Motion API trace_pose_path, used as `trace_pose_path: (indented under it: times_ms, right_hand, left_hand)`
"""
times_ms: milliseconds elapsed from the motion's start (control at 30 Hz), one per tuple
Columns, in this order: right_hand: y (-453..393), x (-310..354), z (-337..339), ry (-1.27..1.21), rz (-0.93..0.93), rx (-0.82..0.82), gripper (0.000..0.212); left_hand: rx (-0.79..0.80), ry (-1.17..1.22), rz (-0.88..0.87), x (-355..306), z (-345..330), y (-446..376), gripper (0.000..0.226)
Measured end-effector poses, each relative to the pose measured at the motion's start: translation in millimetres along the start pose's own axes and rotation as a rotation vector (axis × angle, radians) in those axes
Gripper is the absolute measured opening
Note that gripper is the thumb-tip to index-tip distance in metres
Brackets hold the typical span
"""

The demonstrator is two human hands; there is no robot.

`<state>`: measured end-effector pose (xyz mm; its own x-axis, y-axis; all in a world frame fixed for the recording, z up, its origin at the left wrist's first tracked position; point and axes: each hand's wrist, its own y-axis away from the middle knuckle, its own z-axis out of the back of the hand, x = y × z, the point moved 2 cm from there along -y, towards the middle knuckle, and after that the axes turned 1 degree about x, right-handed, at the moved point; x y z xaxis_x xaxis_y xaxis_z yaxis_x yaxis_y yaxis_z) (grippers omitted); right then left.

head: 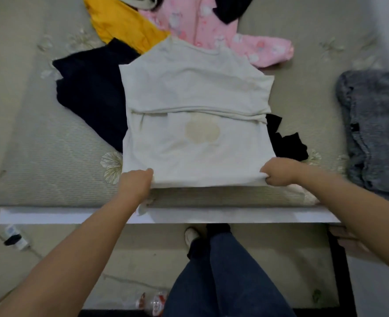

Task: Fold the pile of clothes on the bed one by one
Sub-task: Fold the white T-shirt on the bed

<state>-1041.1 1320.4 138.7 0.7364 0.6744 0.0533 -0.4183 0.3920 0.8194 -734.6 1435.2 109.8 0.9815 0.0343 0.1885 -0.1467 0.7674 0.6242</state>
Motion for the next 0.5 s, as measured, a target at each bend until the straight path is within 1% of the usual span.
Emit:
trace_pose_path:
  times_ms: [67,167,267,367,433,500]
  right_hand:
    - [-1.1,-12.3,34.6,0.037,-0.066,-0.088,0.026]
    - [-9.3,-32.4,74.6,0.094,-0.185,-0.266,0.015]
    - [-20.8,-51.1,101.7,0.119,-0.341,-0.442,0.023]
    - [-30.9,-69.1,125.4,0.065,-0.42,-0.614,0.022]
    - [-38.4,-81.1,142.7,0.073,-0.397,-0.761,0.013]
    - [-50.5,-97.3,158.1,0.088,-0.378,-0.905,0.017]
  left_hand:
    - [-0.113,0.015,0.058,7.4,15.9,-8.2,0.024]
    - [-0.261,0.023,0.12,19.7,51.0,-24.9,0.018]
    - [-0.388,-0.001,0.137,32.6,94.0,-47.4,0.018]
    - [-0.482,0.028,0.101,48.3,135.8,-75.6,0.026]
    - [-0.575,0.006,0.022,54.6,166.2,-91.5,0.036]
    - [-0.679,-0.054,-0.076,57.2,199.2,-104.9,0.049]
